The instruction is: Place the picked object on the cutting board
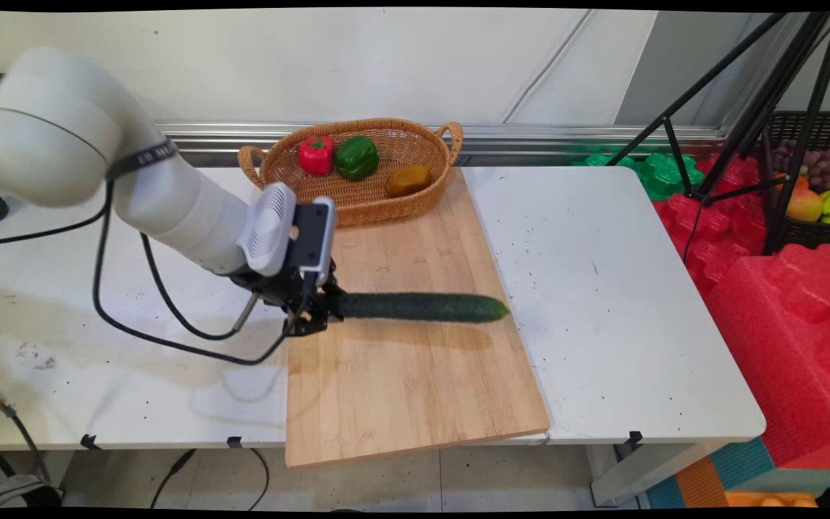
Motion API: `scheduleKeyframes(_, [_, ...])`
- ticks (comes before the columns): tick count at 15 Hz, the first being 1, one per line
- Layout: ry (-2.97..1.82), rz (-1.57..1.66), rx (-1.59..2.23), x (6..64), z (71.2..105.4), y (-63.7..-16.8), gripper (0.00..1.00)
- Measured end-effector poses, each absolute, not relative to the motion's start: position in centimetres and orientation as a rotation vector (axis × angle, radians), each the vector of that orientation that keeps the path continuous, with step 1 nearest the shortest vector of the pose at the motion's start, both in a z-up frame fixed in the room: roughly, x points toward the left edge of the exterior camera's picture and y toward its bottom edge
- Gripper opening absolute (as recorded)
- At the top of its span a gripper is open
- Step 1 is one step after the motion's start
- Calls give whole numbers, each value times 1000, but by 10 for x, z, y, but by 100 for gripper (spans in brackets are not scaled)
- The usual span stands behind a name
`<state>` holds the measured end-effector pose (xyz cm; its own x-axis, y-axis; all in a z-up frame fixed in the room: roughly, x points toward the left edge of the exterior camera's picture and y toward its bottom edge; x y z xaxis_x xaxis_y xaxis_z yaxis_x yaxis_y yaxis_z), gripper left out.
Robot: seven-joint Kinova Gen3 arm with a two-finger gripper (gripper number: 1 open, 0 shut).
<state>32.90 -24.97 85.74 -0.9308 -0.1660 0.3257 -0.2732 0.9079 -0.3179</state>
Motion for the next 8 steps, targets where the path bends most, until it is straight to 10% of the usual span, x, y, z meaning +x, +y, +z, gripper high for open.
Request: scheduleKeyframes(8, [-2864,456,194,309,816,-264,0])
